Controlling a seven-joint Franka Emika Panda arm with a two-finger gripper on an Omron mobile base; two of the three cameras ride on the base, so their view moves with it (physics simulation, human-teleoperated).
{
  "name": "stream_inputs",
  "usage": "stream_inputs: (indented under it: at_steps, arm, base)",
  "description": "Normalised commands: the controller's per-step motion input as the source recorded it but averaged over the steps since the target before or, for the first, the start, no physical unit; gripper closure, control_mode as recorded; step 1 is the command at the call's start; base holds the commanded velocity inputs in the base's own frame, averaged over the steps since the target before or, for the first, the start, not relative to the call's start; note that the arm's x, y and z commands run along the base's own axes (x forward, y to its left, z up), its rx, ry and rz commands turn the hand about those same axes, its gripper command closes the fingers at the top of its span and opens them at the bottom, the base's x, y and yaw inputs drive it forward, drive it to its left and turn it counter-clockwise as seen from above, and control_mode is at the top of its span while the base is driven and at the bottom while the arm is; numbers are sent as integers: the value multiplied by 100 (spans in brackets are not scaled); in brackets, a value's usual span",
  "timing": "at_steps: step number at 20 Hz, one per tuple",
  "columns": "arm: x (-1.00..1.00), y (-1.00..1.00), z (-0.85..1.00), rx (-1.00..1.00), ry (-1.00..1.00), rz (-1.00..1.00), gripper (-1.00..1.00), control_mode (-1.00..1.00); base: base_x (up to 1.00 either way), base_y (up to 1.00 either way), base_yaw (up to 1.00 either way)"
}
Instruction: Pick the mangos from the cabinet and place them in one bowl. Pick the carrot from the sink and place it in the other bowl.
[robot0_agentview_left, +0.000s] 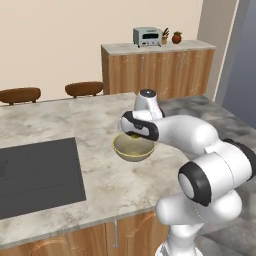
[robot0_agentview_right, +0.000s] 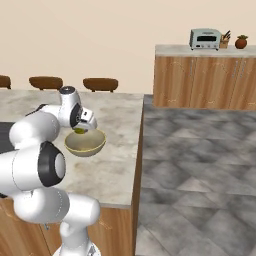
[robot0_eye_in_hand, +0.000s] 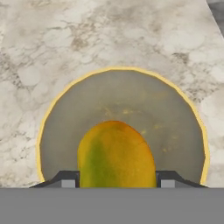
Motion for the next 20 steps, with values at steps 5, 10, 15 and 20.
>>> stream_inputs:
  at_steps: [5, 10, 15, 20]
  arm:
    - [0, 0, -21, 0, -3, 0, 100, -100]
    - [0, 0, -19, 0, -1, 0, 100, -100]
    - [0, 0, -40, 0, 0, 0, 100, -100]
    - [0, 1, -21, 0, -2, 0, 100, -100]
  base:
    - [0, 0, 0]
    - [0, 0, 0]
    - [0, 0, 0]
    - [0, 0, 0]
